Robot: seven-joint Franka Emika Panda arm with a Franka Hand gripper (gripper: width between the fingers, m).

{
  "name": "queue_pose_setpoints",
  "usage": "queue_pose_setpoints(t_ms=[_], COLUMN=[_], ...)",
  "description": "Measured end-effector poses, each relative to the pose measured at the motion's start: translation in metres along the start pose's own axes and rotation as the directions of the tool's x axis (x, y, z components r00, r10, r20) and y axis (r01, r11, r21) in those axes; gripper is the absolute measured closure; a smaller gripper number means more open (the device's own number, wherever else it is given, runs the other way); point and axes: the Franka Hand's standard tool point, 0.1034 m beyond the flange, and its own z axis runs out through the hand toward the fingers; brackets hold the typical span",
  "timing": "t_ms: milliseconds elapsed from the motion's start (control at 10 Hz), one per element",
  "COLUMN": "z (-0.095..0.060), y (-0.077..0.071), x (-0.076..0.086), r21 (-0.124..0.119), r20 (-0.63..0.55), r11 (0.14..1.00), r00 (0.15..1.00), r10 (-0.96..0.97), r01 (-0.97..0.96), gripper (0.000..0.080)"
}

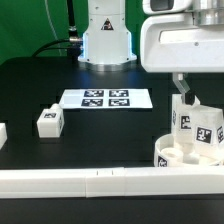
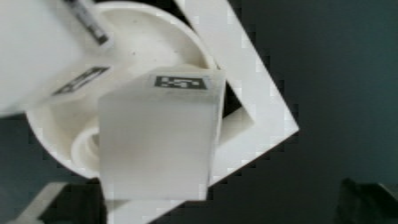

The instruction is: Assemble stool

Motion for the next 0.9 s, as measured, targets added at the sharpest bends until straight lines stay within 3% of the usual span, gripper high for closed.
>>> queue_pose_setpoints(t_ms=[400,600,900], z=[-0.0003,0.0014,0.0057], y=[0.0035,0.0047,0.0026], x=[0.0027,0.0021,-0.0009], r21=[-0.011,-0.036,-0.029], r20=[-0.003,0.005,0.020], r11=[0.969,0.880,0.767], r00=[0.970,0.881,0.767], r10=[-0.245,-0.473,-0.641], r01=[0.245,0.473,0.641], gripper=[0.0150,0.0150,0.0150])
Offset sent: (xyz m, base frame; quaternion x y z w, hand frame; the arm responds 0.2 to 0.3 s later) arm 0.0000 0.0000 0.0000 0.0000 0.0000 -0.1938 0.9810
